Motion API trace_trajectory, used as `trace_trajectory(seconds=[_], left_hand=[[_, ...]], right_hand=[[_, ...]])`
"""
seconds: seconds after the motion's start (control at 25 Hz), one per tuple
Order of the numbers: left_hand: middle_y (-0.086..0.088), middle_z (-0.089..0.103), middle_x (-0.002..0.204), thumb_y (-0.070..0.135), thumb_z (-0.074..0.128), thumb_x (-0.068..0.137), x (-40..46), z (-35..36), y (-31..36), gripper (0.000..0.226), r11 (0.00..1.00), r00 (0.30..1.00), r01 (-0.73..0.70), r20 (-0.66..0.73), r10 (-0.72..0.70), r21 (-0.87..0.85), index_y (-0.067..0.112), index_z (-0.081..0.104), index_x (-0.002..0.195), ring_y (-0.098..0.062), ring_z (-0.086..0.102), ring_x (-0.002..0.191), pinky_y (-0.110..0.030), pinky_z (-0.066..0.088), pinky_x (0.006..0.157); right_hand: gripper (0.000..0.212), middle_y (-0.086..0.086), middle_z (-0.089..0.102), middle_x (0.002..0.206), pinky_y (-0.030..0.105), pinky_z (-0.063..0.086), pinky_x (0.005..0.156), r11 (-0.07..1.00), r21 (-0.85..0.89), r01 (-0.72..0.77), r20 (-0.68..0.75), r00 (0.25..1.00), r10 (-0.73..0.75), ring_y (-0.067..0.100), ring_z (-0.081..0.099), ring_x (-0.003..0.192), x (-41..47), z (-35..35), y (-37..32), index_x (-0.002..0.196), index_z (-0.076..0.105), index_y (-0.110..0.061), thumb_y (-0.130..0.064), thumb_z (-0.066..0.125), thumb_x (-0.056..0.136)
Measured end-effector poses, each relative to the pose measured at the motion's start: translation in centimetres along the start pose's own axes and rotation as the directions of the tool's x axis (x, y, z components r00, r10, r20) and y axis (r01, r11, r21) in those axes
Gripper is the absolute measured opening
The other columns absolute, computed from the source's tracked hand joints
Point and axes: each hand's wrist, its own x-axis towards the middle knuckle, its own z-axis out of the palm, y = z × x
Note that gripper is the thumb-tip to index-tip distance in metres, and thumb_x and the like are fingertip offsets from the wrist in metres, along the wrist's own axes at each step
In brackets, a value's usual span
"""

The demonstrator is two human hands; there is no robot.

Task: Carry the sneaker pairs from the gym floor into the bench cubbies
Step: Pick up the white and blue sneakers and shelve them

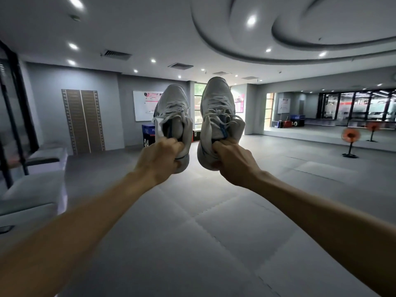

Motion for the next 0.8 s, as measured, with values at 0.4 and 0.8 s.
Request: trace_trajectory(seconds=[0.4, 0.8], left_hand=[[-0.007, 0.057, 0.095, 0.013, 0.066, 0.079, 18.3, 19.1, -10.6, 0.018, 0.993, 0.996, 0.073, 0.052, -0.078, 0.095, 0.007, 0.058, 0.093, -0.029, 0.054, 0.087, -0.034, 0.036, 0.061], [-0.007, 0.060, 0.092, 0.017, 0.071, 0.077, 31.7, 33.0, -27.1, 0.019, 0.972, 0.994, 0.107, 0.015, -0.112, 0.210, 0.009, 0.061, 0.091, -0.030, 0.057, 0.086, -0.036, 0.040, 0.062]], right_hand=[[0.027, 0.008, 0.058, 0.095, 0.035, 0.035, 0.058, 0.986, 0.161, 0.037, -0.031, 0.999, -0.032, 0.032, 0.049, 0.087, 20.0, 18.7, 15.7, 0.079, 0.038, -0.019, -0.008, 0.062, 0.076], [0.033, 0.002, 0.049, 0.085, 0.032, 0.032, 0.054, 0.953, 0.231, 0.198, -0.064, 0.980, -0.188, 0.030, 0.049, 0.084, 40.3, 38.0, 21.6, 0.075, 0.038, -0.022, -0.015, 0.070, 0.074]])
